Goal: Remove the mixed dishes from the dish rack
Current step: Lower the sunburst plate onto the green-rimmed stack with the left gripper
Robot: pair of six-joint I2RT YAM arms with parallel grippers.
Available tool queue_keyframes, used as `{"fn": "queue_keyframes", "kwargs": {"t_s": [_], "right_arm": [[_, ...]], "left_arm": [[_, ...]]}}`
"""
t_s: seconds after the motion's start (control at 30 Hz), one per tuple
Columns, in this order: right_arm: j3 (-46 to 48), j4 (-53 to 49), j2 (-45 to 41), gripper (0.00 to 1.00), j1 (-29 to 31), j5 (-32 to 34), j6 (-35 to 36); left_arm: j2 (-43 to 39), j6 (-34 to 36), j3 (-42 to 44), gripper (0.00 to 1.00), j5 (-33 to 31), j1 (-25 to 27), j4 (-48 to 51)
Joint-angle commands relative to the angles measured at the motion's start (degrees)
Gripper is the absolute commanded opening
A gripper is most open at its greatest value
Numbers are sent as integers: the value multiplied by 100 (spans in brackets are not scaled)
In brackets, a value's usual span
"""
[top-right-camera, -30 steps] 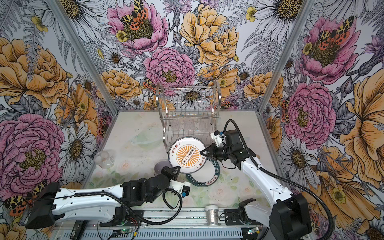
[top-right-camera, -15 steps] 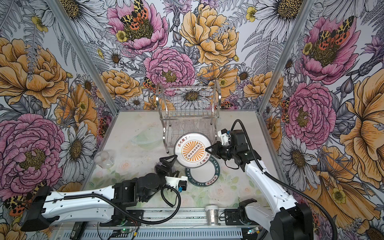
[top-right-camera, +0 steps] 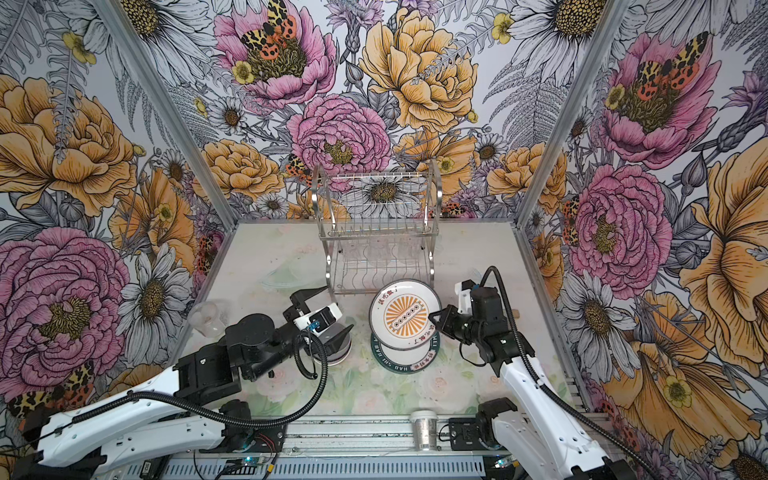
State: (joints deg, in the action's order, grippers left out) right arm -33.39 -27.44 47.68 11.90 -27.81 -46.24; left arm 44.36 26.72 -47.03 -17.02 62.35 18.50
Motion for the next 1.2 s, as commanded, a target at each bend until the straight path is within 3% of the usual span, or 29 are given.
{"fn": "queue_keyframes", "kwargs": {"t_s": [0.0, 0.13, 0.43, 0.9, 1.07, 1.17], "right_arm": [[151, 257, -128, 0, -53, 123, 42], [312, 266, -70, 0, -100, 1, 336], [550, 274, 290, 0, -189, -261, 824], [666, 336, 872, 0, -243, -510, 1042], [667, 345, 979, 16, -262, -529, 1086], [641, 336, 1032, 21, -275, -550, 1124]], "left_arm": [[-174, -1137, 107, 99, 1288, -458, 250], [-356, -1695, 326, 99, 1711, -923, 169], [-373, -2169, 650, 99, 2199, -1410, 35], [-83, -2232, 660, 99, 2323, -1642, 74], [-103, -2233, 660, 99, 2313, -1642, 75], [-111, -2224, 642, 99, 2212, -1645, 66]]}}
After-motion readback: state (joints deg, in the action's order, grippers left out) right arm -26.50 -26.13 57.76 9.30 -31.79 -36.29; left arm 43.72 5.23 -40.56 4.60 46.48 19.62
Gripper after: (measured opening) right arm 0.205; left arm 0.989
